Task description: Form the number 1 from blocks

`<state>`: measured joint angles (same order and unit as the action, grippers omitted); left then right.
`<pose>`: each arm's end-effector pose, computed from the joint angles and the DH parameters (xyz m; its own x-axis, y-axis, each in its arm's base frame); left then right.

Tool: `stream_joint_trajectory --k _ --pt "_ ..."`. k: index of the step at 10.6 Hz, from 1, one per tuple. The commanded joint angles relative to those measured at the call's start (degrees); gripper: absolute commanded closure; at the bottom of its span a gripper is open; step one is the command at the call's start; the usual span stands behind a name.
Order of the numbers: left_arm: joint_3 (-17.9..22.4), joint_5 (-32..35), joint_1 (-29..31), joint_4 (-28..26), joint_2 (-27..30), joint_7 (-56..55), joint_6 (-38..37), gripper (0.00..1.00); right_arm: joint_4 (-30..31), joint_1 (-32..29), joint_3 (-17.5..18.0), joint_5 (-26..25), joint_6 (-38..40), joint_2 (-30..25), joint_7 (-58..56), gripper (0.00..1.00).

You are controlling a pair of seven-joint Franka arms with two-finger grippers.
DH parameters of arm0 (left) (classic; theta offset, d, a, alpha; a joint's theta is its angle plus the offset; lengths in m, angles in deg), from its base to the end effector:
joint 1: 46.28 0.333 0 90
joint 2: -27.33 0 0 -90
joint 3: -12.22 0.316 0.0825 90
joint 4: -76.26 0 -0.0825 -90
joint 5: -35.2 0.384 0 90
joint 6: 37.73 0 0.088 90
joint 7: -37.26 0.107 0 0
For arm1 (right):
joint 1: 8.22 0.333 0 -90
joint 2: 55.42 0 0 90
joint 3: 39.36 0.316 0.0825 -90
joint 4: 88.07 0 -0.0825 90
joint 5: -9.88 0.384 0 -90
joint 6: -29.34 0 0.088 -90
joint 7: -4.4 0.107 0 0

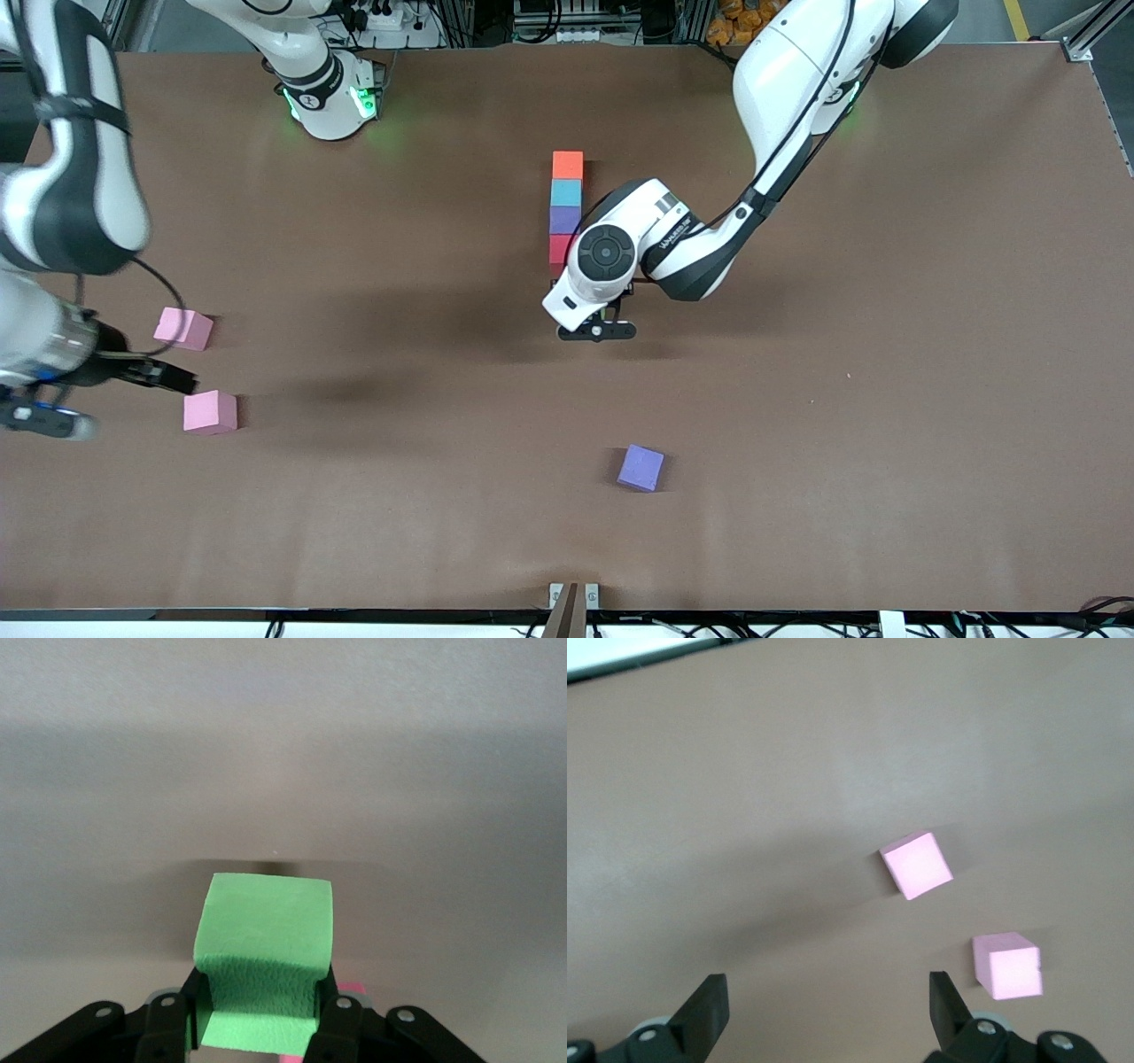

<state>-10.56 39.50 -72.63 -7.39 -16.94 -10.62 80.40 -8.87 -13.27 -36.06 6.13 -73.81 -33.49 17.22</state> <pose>0.5011 -0.4982 0.2414 0.9719 0.0190 -0.2346 0.0327 -0.9980 0.0549 0.6782 -0.0326 0.4987 0.9693 -0.2417 0.0442 -0.2432 -0.9694 0.0337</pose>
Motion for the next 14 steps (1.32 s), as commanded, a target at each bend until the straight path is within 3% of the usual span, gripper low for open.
stream_joint_trajectory --k 1,4,7,14 --pt "0.8 -1.4 -2.2 4.4 -2.7 -2.0 -0.6 1.00 -0.8 -1.5 1.0 0.1 2.0 -4.6 -6.7 0.00" --pt "0.9 -1.4 -3.4 4.7 -3.7 -4.1 0.9 1.00 1.0 -1.9 0.5 0.2 9.6 -12.8 -15.5 0.00" --pt "0.9 -1.3 -4.5 4.6 -4.2 -4.9 1.2 1.00 9.7 -0.8 0.9 1.0 10.3 -20.7 -15.5 0.00" --pt "0.9 -1.0 -5.6 4.2 -3.8 -4.8 0.3 1.00 14.9 -0.8 2.1 2.5 12.8 -26.7 -16.9 0.00"
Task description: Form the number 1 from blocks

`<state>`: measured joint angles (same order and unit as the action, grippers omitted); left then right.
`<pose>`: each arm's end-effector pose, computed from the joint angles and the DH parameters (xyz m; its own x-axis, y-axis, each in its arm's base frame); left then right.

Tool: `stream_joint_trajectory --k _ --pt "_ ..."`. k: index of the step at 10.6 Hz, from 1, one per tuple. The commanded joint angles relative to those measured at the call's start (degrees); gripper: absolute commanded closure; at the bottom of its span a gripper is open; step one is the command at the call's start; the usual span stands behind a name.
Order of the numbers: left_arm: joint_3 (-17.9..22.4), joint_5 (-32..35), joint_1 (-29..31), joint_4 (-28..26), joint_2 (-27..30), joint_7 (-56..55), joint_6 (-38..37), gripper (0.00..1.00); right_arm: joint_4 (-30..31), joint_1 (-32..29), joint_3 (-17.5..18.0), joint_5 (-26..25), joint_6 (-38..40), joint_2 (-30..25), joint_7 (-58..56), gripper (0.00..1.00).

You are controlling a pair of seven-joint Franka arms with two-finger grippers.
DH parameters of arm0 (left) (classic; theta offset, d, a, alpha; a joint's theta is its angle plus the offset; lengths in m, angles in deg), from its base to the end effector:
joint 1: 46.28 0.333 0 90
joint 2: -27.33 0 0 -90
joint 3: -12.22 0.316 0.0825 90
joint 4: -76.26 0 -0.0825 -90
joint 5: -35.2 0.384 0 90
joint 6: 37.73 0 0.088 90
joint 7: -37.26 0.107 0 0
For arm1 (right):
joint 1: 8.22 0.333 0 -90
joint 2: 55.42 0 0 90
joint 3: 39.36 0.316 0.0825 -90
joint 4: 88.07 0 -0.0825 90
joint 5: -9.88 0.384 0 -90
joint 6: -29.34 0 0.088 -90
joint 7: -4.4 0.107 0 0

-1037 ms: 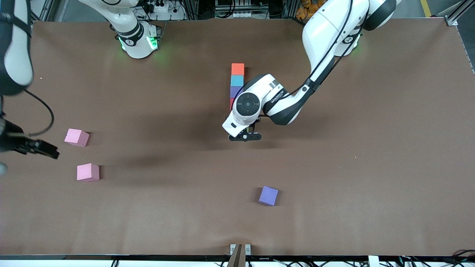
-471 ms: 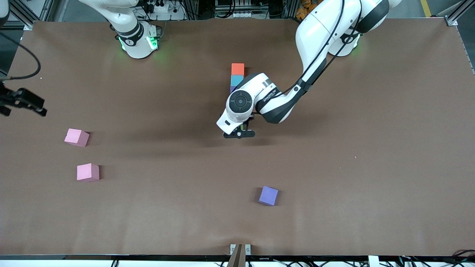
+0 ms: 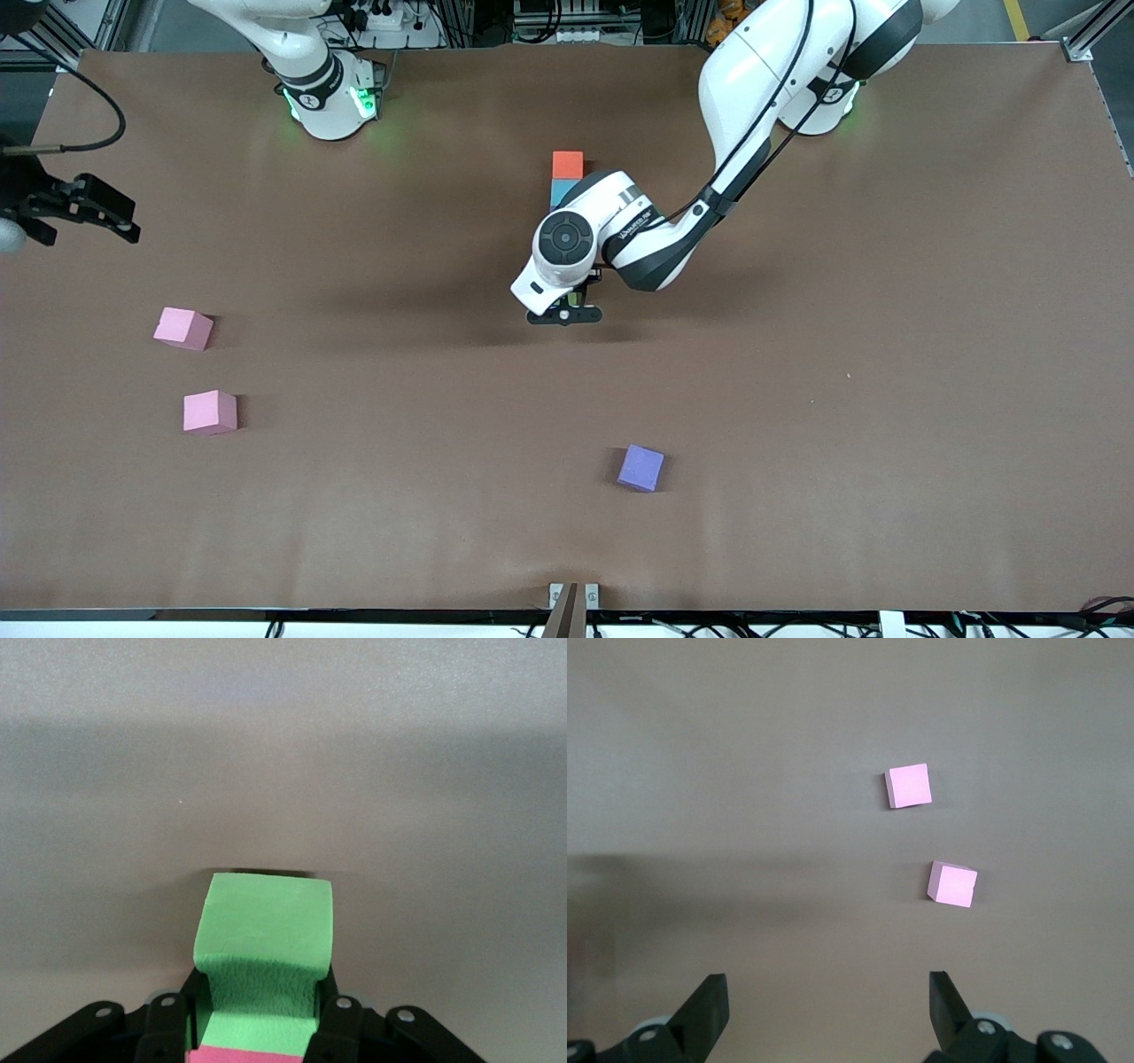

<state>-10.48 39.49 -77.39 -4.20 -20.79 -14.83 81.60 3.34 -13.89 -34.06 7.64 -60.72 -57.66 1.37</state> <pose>0.4699 -0.5424 0.2205 0.9689 0.0275 -0.2458 0.0427 -0.9975 0.0566 0.5425 -0.0066 0.6344 0.9988 0.0464 0.0131 0.0458 -0.9980 0.0434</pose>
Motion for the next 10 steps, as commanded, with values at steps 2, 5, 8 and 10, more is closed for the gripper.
stream_joint_trajectory --k 2,5,8,10 --pt "0.8 -0.9 -0.6 1.0 0.0 -0.6 -1.4 1.00 2.9 0.8 -0.4 1.1 -1.4 -2.6 -0.9 0.00" --pt "1.2 -0.8 -0.3 0.8 0.0 -0.6 -3.1 1.00 3.3 1.0 -0.4 1.2 -2.1 -3.1 -0.8 0.00" --pt "1.2 -0.9 -0.4 0.8 0.1 -0.6 -3.8 1.00 3.4 1.0 -0.4 1.3 -2.7 -3.2 -0.8 0.00" --pt "1.2 -1.3 -0.8 0.8 0.2 -0.6 -3.8 1.00 3.5 0.6 -0.4 1.3 -2.8 -3.3 -0.7 0.00"
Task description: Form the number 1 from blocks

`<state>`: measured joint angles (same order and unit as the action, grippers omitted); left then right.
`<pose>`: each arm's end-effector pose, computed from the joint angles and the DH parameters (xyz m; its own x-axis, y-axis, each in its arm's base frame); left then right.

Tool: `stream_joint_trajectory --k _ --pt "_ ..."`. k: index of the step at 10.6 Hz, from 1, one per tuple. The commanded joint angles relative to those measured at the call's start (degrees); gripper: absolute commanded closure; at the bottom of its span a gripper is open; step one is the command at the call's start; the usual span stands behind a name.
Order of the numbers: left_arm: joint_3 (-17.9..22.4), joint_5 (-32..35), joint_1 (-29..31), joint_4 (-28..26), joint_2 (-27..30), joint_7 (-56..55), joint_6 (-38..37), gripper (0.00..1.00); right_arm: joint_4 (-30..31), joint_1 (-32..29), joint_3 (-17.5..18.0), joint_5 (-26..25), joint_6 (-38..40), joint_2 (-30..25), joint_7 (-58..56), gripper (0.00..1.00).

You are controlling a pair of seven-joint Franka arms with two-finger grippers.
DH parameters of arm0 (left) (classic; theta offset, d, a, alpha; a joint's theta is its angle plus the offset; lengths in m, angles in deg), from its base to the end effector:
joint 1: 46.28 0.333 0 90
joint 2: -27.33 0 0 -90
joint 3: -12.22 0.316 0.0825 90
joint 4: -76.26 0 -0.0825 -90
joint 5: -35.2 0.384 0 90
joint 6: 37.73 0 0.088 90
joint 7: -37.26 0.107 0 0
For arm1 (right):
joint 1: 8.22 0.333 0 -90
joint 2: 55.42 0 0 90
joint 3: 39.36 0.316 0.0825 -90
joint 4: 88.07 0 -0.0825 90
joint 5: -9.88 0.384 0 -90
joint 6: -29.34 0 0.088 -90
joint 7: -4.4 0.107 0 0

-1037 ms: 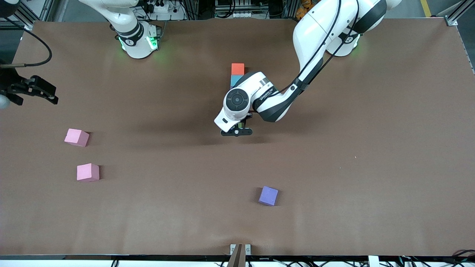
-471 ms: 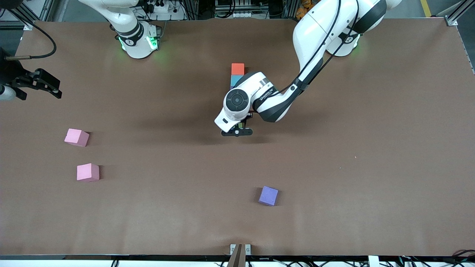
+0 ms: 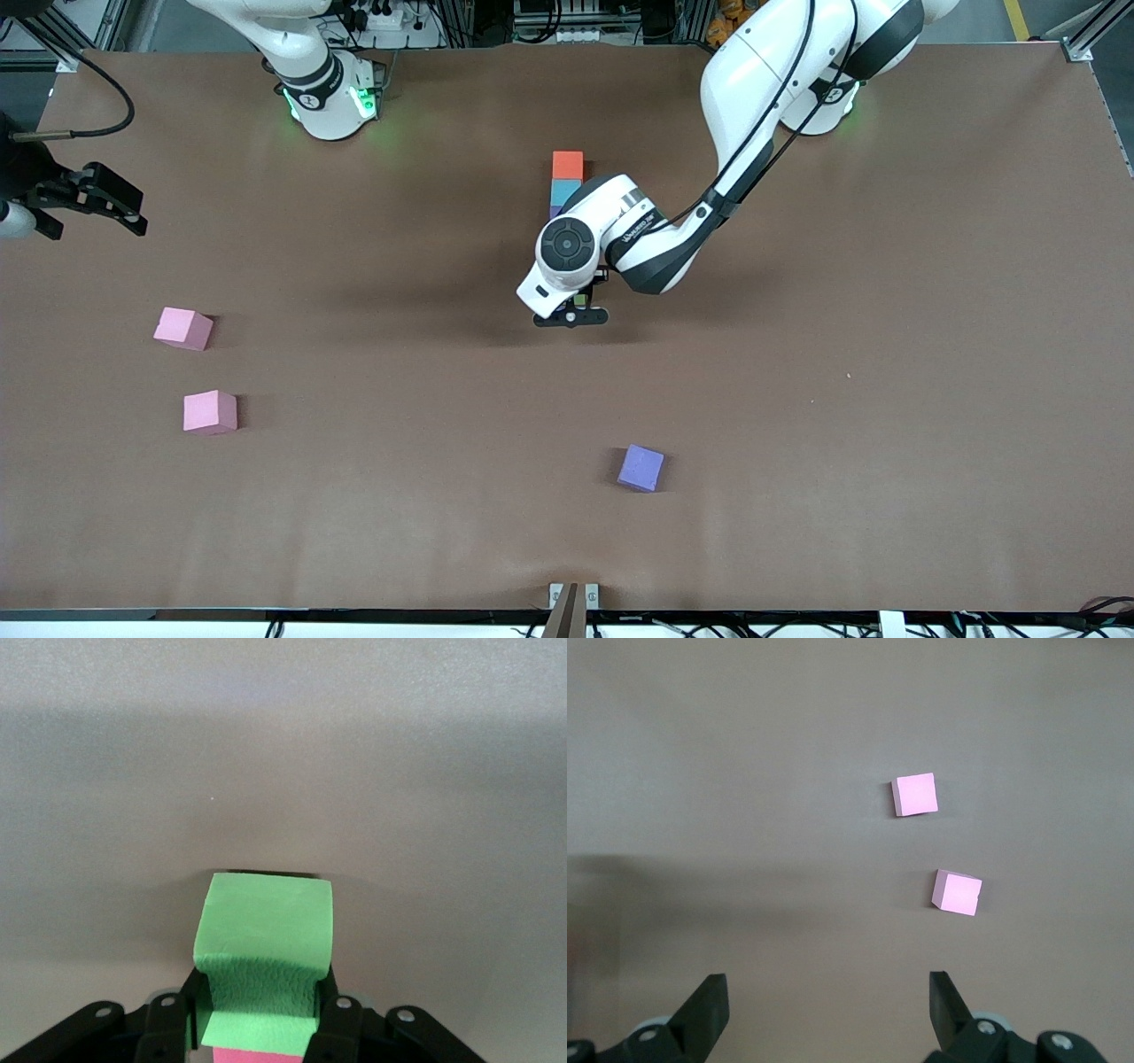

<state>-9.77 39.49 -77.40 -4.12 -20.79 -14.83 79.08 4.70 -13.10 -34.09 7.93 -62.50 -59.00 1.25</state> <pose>0.4713 -0.5344 0.2159 0.9632 0.0362 -0.2662 0.0421 -0.9990 0.0164 0.5383 0.0018 0.6386 0.9971 0.0629 0.0437 0.0610 -0.9972 0.0422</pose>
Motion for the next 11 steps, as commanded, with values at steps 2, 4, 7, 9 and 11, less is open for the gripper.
stream_joint_trajectory --k 2,4,7,9,11 --pt "0.5 -1.4 -0.9 0.8 0.1 -0.6 -1.3 1.00 3.4 -0.5 -0.3 1.1 -1.1 -2.2 -0.5 0.00" --pt "0.5 -1.1 -1.0 0.2 0.1 -0.6 -1.3 0.41 5.6 -1.2 -0.4 4.0 -1.8 -3.2 -0.7 0.00" --pt "0.7 -0.5 -1.4 0.2 0.9 -0.6 -1.4 0.00 5.8 -1.8 -0.3 4.1 -1.7 -3.3 -0.6 0.00" --pt "3.8 -0.2 -1.5 0.6 3.4 -0.5 -3.6 0.00 5.8 -2.0 -0.4 4.1 -1.6 -3.3 -0.7 0.00" --pt "6.9 2.9 -0.5 0.6 5.7 -0.5 -4.2 0.00 5.8 -1.9 -0.4 4.2 -1.7 -3.2 -0.7 0.00"
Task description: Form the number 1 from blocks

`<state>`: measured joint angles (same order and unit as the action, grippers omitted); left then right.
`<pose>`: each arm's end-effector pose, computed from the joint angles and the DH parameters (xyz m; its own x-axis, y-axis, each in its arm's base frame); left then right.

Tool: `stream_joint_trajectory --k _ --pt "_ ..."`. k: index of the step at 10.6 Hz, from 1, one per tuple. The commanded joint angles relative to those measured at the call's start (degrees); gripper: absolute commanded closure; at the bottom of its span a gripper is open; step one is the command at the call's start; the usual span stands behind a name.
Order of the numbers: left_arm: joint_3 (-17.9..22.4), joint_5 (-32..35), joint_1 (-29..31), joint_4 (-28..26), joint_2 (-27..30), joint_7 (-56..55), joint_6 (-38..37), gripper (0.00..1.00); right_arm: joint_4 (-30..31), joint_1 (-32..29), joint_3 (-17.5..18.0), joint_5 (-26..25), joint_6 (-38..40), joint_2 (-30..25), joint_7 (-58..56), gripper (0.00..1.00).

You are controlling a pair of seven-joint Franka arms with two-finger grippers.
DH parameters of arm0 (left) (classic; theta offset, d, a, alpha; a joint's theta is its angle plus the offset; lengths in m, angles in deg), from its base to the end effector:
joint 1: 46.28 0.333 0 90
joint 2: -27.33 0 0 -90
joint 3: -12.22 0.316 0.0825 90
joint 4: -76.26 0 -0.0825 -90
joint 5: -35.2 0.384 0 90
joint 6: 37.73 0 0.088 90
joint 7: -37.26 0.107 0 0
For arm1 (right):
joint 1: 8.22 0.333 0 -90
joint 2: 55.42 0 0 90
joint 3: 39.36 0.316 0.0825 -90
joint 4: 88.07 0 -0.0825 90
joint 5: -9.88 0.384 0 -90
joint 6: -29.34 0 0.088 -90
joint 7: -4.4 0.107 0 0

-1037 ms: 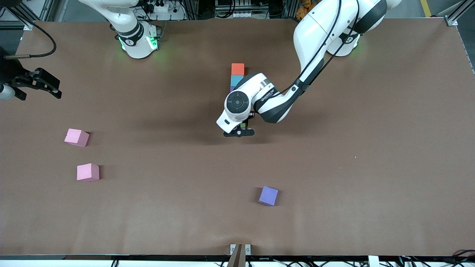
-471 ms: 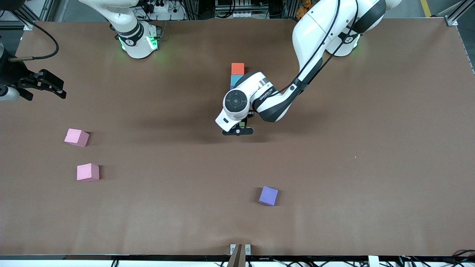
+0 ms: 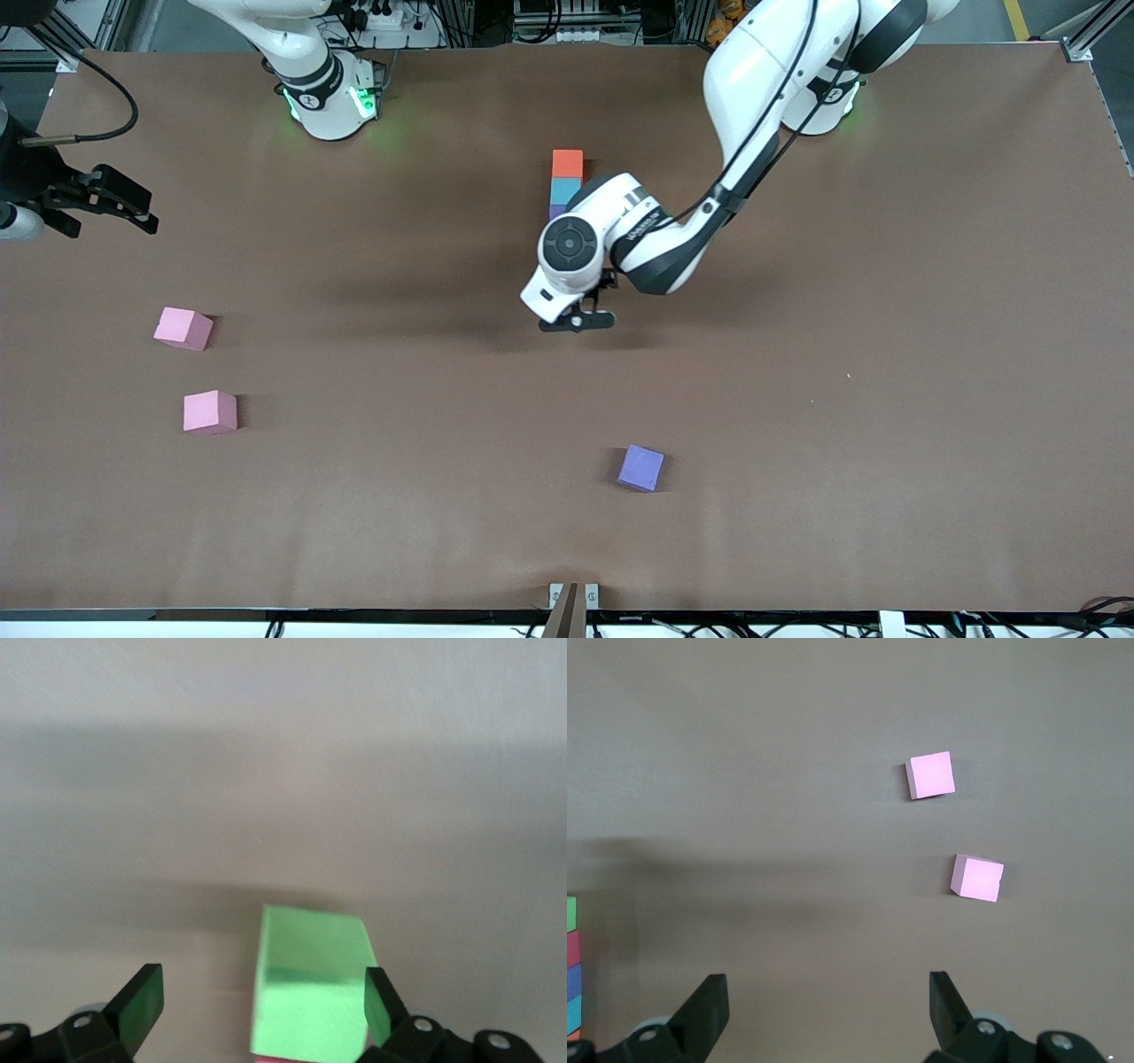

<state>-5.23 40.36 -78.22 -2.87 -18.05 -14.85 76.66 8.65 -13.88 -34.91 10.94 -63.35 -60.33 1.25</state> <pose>0.5022 -0.5110 0.2438 0.9774 0.0761 -0.1972 0.0722 -0.9970 -0.0270 0.5312 -0.0076 0.6195 0.9993 0.0328 0.0157 0.0330 -0.9994 -0.0110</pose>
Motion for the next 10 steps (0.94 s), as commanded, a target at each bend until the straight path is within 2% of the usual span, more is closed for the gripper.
stream_joint_trajectory --k 1,4,6,10 --pt "4.9 2.9 0.4 -0.7 4.8 -0.3 -1.8 0.00 2.5 -0.8 0.4 1.2 -1.0 -1.7 -0.7 0.00" --pt "14.4 3.2 1.3 -0.8 11.8 0.4 -2.2 0.00 2.6 -0.8 0.5 1.2 -1.8 -1.2 -0.7 0.00" --pt "15.2 3.4 6.1 -0.7 14.6 1.6 -2.9 0.00 2.5 -0.8 0.5 1.2 -1.9 -1.1 -0.7 0.00" --pt "14.8 2.7 16.3 -1.2 21.4 13.6 -8.6 0.00 2.5 -0.7 0.5 1.2 -1.8 -1.2 -0.7 0.00"
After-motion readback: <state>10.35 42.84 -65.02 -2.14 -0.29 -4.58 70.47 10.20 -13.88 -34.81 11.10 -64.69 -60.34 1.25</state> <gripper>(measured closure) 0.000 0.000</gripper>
